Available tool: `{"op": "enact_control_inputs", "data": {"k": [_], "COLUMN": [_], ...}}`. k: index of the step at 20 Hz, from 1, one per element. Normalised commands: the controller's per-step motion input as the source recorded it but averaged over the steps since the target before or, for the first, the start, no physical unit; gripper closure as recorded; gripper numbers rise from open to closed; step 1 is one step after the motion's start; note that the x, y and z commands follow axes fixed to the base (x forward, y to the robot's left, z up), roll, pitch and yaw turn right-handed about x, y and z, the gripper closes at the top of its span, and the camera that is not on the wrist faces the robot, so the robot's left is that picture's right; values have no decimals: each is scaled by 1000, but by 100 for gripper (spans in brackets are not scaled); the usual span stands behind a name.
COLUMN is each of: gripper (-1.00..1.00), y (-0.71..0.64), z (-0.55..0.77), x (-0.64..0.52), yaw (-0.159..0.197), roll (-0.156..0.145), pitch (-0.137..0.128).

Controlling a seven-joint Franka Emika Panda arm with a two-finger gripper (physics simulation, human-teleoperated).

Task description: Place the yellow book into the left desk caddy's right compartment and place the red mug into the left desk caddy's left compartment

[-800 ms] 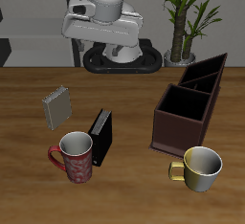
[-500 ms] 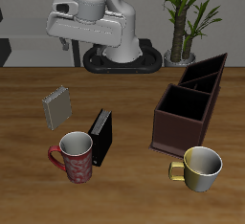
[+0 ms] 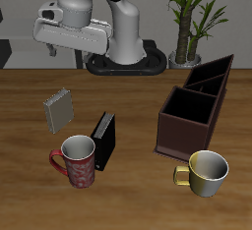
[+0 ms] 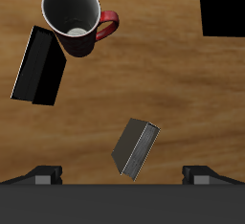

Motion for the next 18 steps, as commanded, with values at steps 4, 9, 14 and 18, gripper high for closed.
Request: {"op": "enact_control_inputs", "data": {"k": [4,9,14,18], "gripper": [-100,-100,-100,-100], "y": [-163,-198,-293,-225], "z": [-145,-103,-196,-129], "x": [-187,-118,14,91], "yaw": [-53,-51,-65,-33], "roll": [-69,32,9,-37], "pitch": [-117,-47,4,2]}}
